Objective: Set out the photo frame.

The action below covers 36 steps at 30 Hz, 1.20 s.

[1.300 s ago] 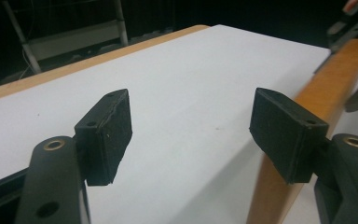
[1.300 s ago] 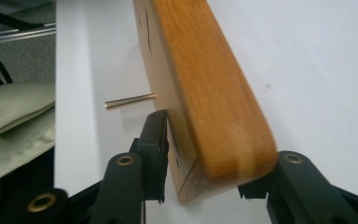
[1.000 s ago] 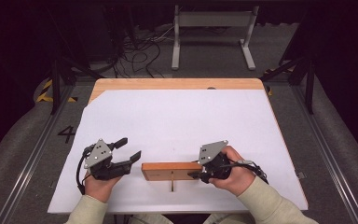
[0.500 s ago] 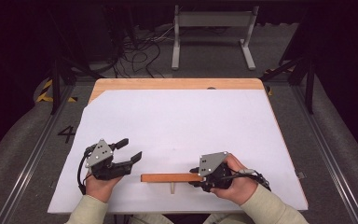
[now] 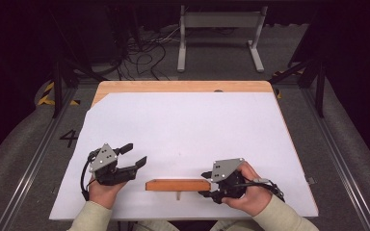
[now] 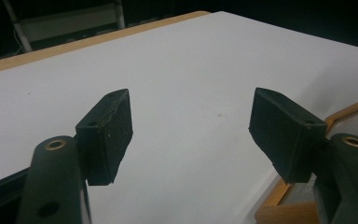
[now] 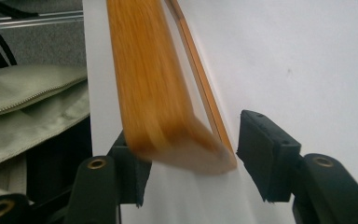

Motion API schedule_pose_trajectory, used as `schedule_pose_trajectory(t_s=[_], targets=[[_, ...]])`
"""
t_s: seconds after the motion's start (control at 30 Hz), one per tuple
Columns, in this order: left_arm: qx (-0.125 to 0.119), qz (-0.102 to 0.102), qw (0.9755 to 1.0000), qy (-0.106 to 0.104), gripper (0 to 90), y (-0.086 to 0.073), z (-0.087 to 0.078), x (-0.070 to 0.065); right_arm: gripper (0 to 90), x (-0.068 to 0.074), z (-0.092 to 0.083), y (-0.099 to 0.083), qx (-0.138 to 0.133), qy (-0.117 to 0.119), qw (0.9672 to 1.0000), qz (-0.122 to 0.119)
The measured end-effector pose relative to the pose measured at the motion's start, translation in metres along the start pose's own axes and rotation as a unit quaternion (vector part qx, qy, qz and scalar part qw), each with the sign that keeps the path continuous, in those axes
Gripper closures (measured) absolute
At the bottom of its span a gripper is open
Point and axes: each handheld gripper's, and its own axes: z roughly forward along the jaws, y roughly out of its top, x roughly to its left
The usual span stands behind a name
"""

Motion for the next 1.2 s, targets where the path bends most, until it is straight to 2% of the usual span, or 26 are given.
schedule_pose_trajectory(t_s=[0.03,0.1,0.13,0.17,0.3,0.37,0.47,0.6,0.73,0.9,0.93,0.97,1.0,1.2], targets=[[0.000,0.001,1.0000,0.001,30.0,0.000,0.000,0.000,43.3,-0.002,-0.003,-0.008,0.005,-0.001,0.9998,0.017],[-0.001,-0.002,1.0000,0.000,30.0,0.000,0.000,0.001,44.1,-0.005,-0.005,-0.016,0.013,-0.003,0.9994,0.031],[-0.001,-0.002,1.0000,0.000,30.0,0.000,0.000,0.001,47.9,-0.006,-0.006,-0.021,0.018,-0.003,0.9991,0.037],[-0.001,-0.003,1.0000,0.001,30.0,0.000,0.000,0.001,47.9,-0.006,-0.006,-0.021,0.018,-0.003,0.9991,0.037],[0.004,0.000,1.0000,0.005,32.0,0.000,0.001,0.001,75.0,-0.005,-0.006,-0.033,0.037,0.021,0.9977,0.053],[0.005,-0.002,1.0000,0.005,32.6,0.000,0.002,0.001,83.2,-0.003,-0.004,-0.035,0.038,0.037,0.9968,0.059],[0.004,-0.002,1.0000,0.006,32.8,0.000,0.002,0.002,89.3,-0.001,0.002,-0.034,0.039,0.052,0.9960,0.062],[0.005,-0.004,1.0000,0.007,32.7,-0.001,0.001,0.003,90.0,0.000,0.013,-0.034,0.019,0.062,0.9950,0.075],[0.004,-0.006,0.9999,0.007,33.2,-0.001,0.000,0.003,90.0,-0.004,0.020,-0.033,0.001,0.060,0.9934,0.097],[0.006,-0.003,0.9999,0.009,33.4,-0.001,0.001,0.004,90.0,-0.009,0.023,-0.032,-0.005,0.040,0.9934,0.107],[0.005,-0.005,0.9999,0.009,33.4,-0.001,0.001,0.003,90.0,-0.015,0.024,-0.033,-0.011,0.038,0.9920,0.120],[0.005,-0.005,0.9999,0.009,33.3,-0.001,0.001,0.003,90.0,-0.015,0.024,-0.033,-0.011,0.038,0.9920,0.120],[0.006,-0.004,0.9999,0.010,33.4,-0.001,0.001,0.003,90.0,-0.020,0.026,-0.033,-0.017,0.039,0.9904,0.132],[0.006,-0.005,0.9999,0.009,33.3,-0.001,0.001,0.003,90.0,-0.034,0.031,-0.030,-0.021,0.023,0.9882,0.150]])
